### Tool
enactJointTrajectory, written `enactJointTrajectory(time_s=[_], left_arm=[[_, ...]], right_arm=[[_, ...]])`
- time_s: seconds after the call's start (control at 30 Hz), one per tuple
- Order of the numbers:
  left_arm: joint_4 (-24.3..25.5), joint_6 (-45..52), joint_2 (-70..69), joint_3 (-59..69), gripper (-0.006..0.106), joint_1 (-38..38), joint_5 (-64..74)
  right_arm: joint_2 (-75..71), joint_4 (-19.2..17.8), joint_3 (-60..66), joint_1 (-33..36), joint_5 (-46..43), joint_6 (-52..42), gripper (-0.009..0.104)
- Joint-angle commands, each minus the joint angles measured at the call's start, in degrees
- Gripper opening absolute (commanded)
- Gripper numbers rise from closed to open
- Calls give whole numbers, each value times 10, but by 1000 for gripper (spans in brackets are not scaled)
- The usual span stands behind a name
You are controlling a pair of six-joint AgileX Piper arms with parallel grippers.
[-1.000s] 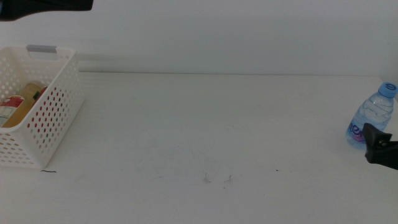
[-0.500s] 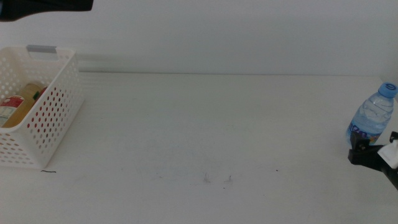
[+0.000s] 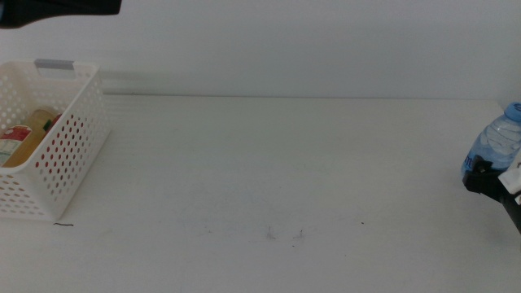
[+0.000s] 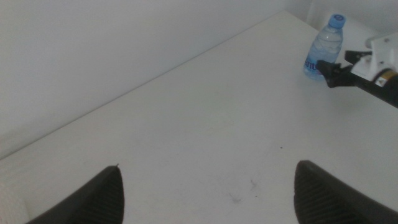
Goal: Use arms to grab the bottles and put them into the dustbin to the left of the table.
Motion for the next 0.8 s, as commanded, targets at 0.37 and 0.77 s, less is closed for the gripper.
enactJointTrajectory(time_s=[0.37, 0.77], left_arm=[[0, 0, -3, 2, 94, -1, -8], [0, 0, -3, 2, 94, -1, -8]], right_arm=[[68, -37, -72, -4, -4, -2, 85], [-6, -40, -182, 144, 149, -27, -1]])
